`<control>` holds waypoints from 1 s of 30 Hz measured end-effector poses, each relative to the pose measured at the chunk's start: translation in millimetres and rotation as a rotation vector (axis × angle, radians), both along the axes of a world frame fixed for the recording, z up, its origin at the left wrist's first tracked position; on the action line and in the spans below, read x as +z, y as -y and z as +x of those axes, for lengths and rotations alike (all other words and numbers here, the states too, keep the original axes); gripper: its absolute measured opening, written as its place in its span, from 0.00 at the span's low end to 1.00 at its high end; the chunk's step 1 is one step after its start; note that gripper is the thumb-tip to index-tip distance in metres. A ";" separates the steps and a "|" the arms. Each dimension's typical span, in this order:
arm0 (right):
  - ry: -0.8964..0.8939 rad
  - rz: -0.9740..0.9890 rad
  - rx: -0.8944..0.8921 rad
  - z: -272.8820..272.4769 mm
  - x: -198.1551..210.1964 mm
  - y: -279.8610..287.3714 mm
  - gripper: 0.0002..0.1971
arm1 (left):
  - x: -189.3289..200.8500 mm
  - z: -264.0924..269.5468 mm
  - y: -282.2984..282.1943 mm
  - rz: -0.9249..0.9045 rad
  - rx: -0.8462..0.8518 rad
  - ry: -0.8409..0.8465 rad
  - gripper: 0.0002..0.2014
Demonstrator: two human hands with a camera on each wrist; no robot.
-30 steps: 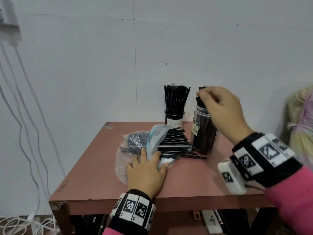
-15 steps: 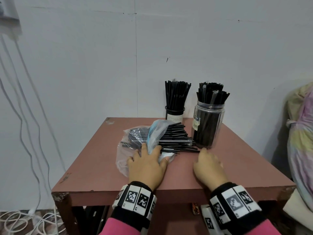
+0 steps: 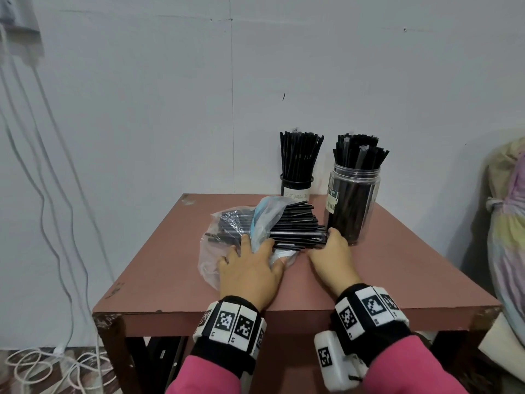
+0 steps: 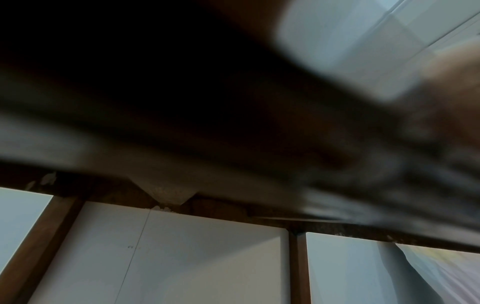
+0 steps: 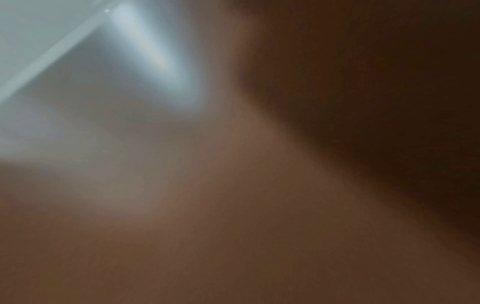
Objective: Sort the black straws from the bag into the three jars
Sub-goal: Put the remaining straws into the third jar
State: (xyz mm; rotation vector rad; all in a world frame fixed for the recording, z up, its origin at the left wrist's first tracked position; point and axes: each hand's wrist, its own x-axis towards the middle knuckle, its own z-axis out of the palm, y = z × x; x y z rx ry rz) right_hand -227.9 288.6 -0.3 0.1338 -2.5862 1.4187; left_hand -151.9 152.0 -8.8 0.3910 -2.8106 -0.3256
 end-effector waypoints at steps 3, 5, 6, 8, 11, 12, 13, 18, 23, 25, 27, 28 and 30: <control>-0.043 -0.070 0.118 0.9 -7.3 4.2 0.23 | 0.2 0.8 -0.1 -0.004 -0.005 0.009 0.24; -0.066 -0.061 0.182 2.0 -12.8 4.8 0.27 | 0.6 1.0 -0.2 -0.003 -0.011 0.021 0.23; -0.071 -0.074 0.185 2.1 -14.0 4.1 0.28 | 0.4 1.0 0.0 -0.002 -0.014 0.024 0.23; -0.079 -0.139 0.155 1.0 -14.6 2.0 0.30 | 0.0 0.7 0.1 -0.002 -0.017 0.019 0.23; -0.081 -0.188 0.170 1.6 -14.1 0.7 0.30 | -0.5 -0.2 0.0 -0.002 -0.015 0.012 0.24; -0.080 -0.166 0.187 2.1 -14.3 1.4 0.30 | -0.8 -0.6 -0.1 -0.002 -0.015 0.012 0.25; -0.089 -0.131 0.203 1.7 -15.5 2.6 0.29 | -1.1 -0.7 -0.1 -0.002 -0.015 0.010 0.26; -0.152 -0.005 0.203 -1.3 -18.3 3.7 0.17 | -2.0 -1.0 0.1 0.001 -0.016 0.001 0.26; -0.151 0.177 0.222 0.2 -16.8 4.6 0.22 | -1.9 -1.2 -0.2 0.000 -0.016 0.001 0.25; -0.150 0.197 0.238 0.5 -15.5 4.6 0.17 | -1.7 -1.1 -0.2 0.002 -0.019 0.001 0.25; -0.146 0.190 0.261 1.4 -15.1 4.4 0.12 | -1.6 -0.5 -0.4 0.007 -0.022 -0.001 0.26; -0.147 0.181 0.266 1.9 -15.2 4.4 0.10 | -1.5 -0.2 -0.6 0.011 -0.022 -0.002 0.26; -0.155 0.124 0.283 3.8 -14.1 3.9 0.08 | -1.1 0.3 -0.8 0.024 -0.023 -0.006 0.27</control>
